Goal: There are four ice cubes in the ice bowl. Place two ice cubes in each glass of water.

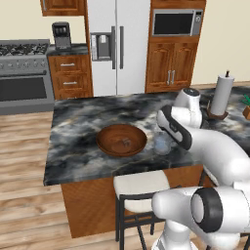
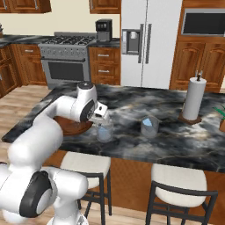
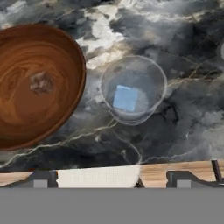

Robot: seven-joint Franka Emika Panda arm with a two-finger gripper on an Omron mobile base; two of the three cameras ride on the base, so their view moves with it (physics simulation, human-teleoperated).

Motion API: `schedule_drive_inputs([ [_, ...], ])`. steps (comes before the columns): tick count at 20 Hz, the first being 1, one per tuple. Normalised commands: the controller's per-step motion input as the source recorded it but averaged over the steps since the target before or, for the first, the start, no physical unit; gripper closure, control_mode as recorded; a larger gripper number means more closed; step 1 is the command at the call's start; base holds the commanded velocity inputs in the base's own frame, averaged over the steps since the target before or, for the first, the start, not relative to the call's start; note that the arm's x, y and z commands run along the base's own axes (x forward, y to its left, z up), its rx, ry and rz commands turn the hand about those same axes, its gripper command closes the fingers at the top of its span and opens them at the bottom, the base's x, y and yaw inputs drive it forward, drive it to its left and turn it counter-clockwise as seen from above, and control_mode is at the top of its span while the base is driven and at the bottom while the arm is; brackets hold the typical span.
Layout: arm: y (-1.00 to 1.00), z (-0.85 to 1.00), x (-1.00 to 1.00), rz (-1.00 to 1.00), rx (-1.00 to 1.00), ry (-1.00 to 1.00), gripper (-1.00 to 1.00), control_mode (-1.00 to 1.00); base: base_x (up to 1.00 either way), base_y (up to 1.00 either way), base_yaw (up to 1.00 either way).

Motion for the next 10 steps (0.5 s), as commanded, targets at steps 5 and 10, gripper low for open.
schedule_drive_inputs([
  [5, 0.9, 0.09, -0.28, 0.54, -0.11, 0.0, -1.0, -1.0, 0.0, 0.0, 0.0],
  [10, 0.58, 0.19, 0.22, 0.36, -0.02, 0.0, -1.0, -1.0, 0.0, 0.0, 0.0],
])
